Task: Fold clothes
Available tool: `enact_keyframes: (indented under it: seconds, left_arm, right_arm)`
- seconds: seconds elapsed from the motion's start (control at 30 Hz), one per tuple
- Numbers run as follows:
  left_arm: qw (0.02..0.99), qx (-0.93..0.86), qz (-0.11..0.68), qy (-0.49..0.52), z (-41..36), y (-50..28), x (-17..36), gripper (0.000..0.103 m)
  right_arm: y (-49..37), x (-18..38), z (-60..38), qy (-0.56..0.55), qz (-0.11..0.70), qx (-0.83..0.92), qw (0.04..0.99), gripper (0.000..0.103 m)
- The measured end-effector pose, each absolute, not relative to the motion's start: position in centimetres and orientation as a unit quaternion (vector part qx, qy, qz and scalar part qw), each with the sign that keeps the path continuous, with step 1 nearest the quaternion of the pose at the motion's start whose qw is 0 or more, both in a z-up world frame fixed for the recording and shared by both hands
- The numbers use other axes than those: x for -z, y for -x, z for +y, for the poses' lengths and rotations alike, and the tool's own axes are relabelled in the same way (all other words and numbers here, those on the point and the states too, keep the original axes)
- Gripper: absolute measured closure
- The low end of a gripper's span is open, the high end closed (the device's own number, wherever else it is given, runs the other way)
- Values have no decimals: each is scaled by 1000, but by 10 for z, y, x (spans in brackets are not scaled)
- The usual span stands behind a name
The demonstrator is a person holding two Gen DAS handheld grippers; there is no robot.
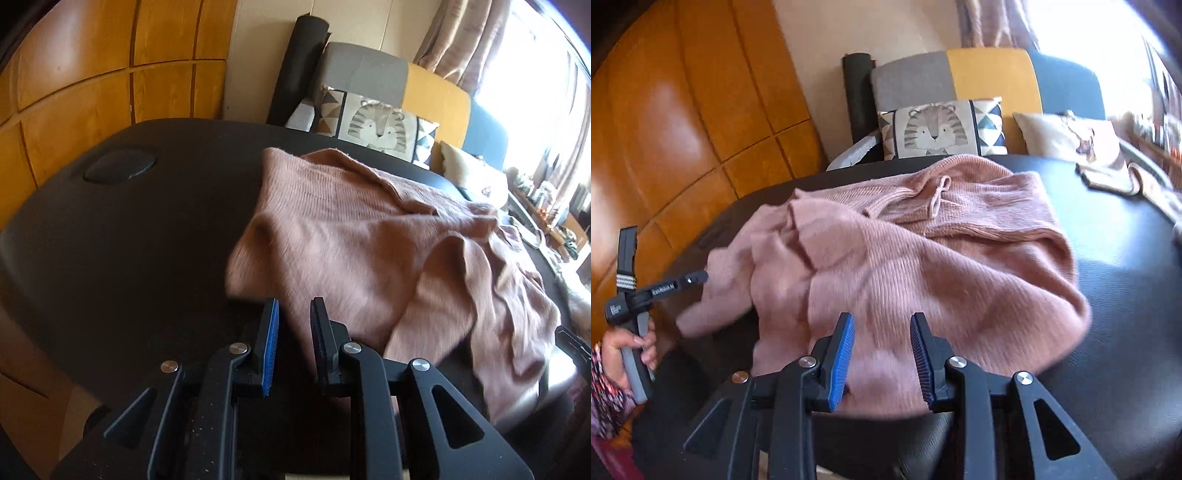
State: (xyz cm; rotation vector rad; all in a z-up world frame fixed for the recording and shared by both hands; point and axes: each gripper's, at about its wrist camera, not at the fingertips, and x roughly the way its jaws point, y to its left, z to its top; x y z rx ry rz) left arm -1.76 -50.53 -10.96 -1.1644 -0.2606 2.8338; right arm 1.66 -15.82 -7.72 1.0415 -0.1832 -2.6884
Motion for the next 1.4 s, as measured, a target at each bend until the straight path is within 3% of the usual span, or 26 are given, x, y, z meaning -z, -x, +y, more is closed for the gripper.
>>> enact_keyframes:
  seconds: [0.27,0.5,0.6,0.7,1.2,1.4]
  left_arm:
    - [143,-923,7,356,-477,-9,119,84]
    - [133,-910,78,385,-475,0,129,84]
    - [134,-909,74,388,-487,3,131,84]
    - [161,-902,62,396,-494,8,130,84]
    - [176,-892,183,373,-478,31,114,83]
    - [255,-861,249,364,-455,35,115,83]
  right_arm:
    - [-57,87,-186,-353,125,914,159,72]
    - [-61,116,-226,-334,350,861,155,72]
    - [-61,124,-232,-325,399,842,159,72]
    - [-53,122,-230,-329,387,845,167,72]
    - [-40,106,-224,-342,365,847,179,72]
    - [-34,110,-220,-353,354,849,174,71]
